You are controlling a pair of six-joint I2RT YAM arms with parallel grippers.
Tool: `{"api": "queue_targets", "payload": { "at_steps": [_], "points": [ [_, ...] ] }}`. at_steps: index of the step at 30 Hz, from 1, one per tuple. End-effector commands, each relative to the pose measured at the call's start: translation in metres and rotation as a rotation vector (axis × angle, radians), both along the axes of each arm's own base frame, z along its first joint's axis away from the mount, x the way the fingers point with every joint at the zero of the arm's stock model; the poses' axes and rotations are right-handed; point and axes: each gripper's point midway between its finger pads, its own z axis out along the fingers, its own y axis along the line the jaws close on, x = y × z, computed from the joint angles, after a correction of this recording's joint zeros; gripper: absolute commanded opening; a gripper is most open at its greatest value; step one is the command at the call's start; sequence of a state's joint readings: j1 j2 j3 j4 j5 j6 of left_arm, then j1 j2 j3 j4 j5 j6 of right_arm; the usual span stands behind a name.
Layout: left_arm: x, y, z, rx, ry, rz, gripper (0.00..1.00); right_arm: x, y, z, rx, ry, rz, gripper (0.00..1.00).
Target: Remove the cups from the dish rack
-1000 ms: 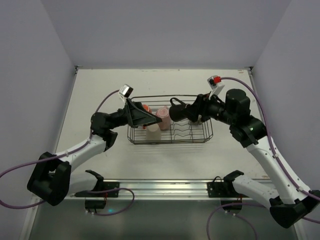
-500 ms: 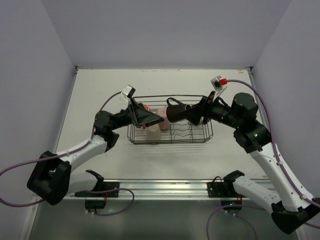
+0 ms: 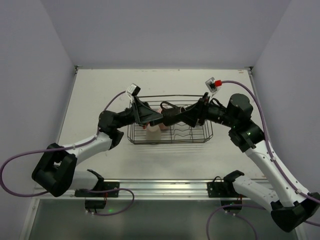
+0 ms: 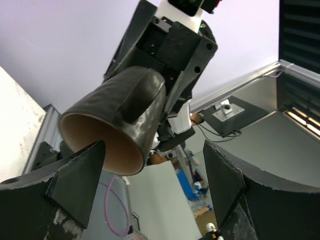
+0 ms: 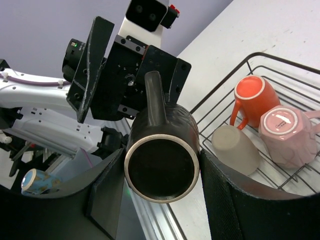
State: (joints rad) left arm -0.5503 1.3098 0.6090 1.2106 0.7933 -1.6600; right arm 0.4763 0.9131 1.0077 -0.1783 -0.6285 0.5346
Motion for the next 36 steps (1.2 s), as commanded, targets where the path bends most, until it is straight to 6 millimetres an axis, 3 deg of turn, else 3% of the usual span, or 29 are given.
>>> {"api": "queue_targets", "payload": {
  "at_steps": [1,9,14,20,21,22,23,24,27,28,29,30,33,36],
  "points": [
    [-0.015,0.007,0.024,-0.113,-0.061,-0.036,0.82,-0.003,0.007,0.025,0.084,-0.089,0.049,0.00],
    [-0.024,0.009,0.029,-0.154,-0.055,-0.060,0.74,0.002,0.009,0.016,0.114,-0.093,0.042,0.00],
    [-0.026,0.009,0.028,-0.162,-0.043,-0.067,0.62,0.004,0.009,0.014,0.132,-0.088,0.030,0.00],
    [-0.025,0.006,0.026,-0.164,-0.034,-0.073,0.30,0.004,0.010,0.015,0.150,-0.085,0.035,0.00],
    [-0.024,0.005,0.027,-0.167,-0.033,-0.075,0.24,0.005,0.010,0.016,0.151,-0.087,0.034,0.00],
    [-0.023,0.004,0.025,-0.164,-0.025,-0.079,0.10,0.004,0.010,0.016,0.154,-0.087,0.034,0.00],
    [-0.024,0.004,0.026,-0.169,-0.021,-0.083,0.05,0.004,0.011,0.017,0.155,-0.087,0.036,0.00],
    [-0.025,0.004,0.027,-0.176,-0.025,-0.089,0.00,0.005,0.011,0.017,0.154,-0.085,0.037,0.00],
    [-0.028,0.005,0.027,-0.203,-0.017,-0.102,0.00,0.006,0.012,0.016,0.150,-0.075,0.038,0.01],
    [-0.029,0.006,0.028,-0.212,-0.013,-0.106,0.00,0.008,0.012,0.016,0.150,-0.072,0.029,0.21],
    [-0.028,0.006,0.027,-0.210,-0.009,-0.106,0.00,0.008,0.011,0.015,0.145,-0.071,0.026,0.21],
    [-0.029,0.006,0.025,-0.204,-0.008,-0.108,0.00,0.009,0.011,0.014,0.137,-0.060,0.023,0.48],
    [-0.026,0.004,0.018,-0.174,-0.002,-0.088,0.00,0.014,0.009,0.013,0.113,-0.053,-0.007,0.85],
    [-0.023,0.001,0.011,-0.126,-0.011,-0.072,0.00,0.021,0.002,0.013,0.088,-0.048,-0.075,0.99]
  ]
}}
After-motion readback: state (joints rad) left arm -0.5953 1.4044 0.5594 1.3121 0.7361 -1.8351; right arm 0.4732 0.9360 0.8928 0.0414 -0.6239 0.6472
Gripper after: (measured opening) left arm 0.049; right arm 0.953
